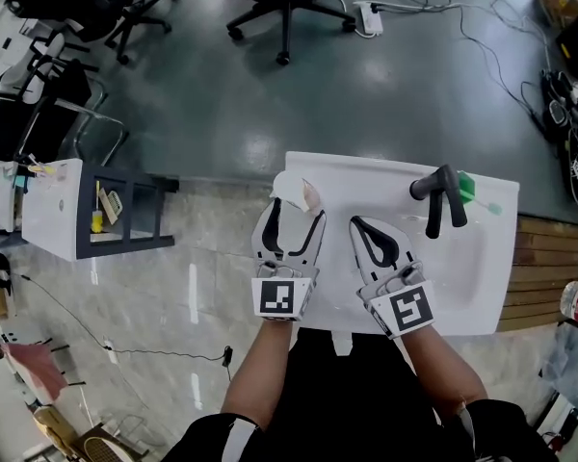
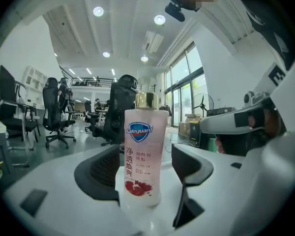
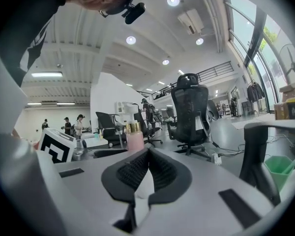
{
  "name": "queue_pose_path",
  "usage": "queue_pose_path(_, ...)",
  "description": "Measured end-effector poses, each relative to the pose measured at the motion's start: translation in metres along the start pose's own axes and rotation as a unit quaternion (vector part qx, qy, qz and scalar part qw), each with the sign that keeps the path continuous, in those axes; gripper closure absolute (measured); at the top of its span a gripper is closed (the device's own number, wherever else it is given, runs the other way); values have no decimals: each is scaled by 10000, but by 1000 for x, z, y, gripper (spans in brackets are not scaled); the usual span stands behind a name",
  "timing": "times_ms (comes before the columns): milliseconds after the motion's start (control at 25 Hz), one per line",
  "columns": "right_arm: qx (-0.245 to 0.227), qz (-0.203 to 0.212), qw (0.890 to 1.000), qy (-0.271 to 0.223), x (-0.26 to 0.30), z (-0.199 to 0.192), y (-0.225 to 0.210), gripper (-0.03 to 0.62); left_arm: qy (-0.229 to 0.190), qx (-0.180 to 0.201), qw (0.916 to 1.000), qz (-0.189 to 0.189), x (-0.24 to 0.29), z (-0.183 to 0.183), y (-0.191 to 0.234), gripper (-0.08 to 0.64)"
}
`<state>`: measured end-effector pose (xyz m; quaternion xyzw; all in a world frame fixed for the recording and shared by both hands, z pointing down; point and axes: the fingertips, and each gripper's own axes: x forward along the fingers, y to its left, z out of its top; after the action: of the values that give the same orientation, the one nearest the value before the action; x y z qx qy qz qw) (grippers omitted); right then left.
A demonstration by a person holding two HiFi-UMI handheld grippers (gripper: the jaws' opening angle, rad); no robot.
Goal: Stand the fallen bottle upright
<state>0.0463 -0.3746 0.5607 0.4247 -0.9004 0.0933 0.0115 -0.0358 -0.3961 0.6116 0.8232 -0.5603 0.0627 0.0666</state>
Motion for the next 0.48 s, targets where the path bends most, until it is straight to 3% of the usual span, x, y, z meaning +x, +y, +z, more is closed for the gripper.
queue_pose_path(200, -244, 49, 9996, 103, -14, 17, 14, 577, -276, -279, 9992, 122, -34, 31, -6, 242)
queue_pose_path(360, -376, -85, 9982, -452, -22, 60, 27, 577, -132, -1, 9994, 311, -57, 45, 0, 373)
queue_pose_path(480, -458, -81, 9972, -589, -30, 76, 39, 577, 56, 198, 9988, 448, -74, 51, 5, 468)
